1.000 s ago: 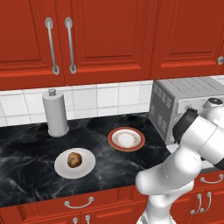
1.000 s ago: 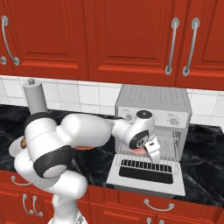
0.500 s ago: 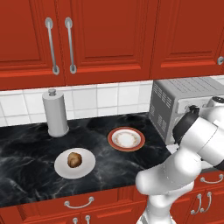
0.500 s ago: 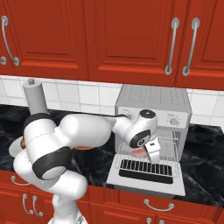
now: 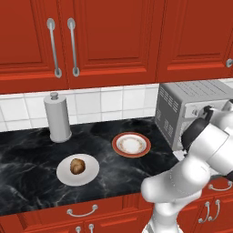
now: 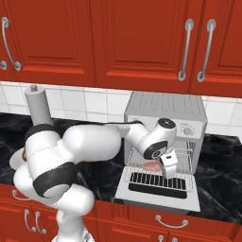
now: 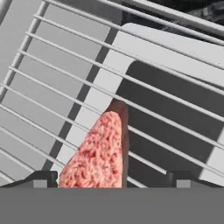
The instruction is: Open the toaster oven door. Place the bread on the top rack in the toaster oven and place the steak on the bottom rack.
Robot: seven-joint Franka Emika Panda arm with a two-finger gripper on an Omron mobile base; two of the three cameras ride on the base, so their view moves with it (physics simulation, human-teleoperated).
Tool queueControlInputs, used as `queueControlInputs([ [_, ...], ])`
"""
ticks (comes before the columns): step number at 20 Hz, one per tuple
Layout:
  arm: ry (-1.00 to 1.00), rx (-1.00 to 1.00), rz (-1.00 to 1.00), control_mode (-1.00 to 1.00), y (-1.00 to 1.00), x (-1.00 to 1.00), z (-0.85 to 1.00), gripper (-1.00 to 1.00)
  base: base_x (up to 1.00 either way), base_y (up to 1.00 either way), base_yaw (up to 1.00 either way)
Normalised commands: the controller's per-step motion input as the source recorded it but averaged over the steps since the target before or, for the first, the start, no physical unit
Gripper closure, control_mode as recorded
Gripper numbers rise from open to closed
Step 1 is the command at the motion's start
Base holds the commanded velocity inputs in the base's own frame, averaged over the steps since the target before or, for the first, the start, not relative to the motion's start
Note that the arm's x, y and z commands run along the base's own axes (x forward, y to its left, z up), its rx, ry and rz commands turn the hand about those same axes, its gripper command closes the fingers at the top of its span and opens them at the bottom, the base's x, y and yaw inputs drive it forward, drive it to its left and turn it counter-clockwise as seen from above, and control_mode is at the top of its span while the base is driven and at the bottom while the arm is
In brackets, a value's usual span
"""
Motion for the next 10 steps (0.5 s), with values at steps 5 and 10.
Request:
queueControlInputs([
  [5,-0.08,0.01,0.00,-1.00,-0.23,-0.17,0.41,-1.00,0.00,0.00,0.00],
  [10,-0.07,0.00,0.04,-1.00,-0.17,-0.33,0.35,-1.00,0.00,0.00,0.00],
])
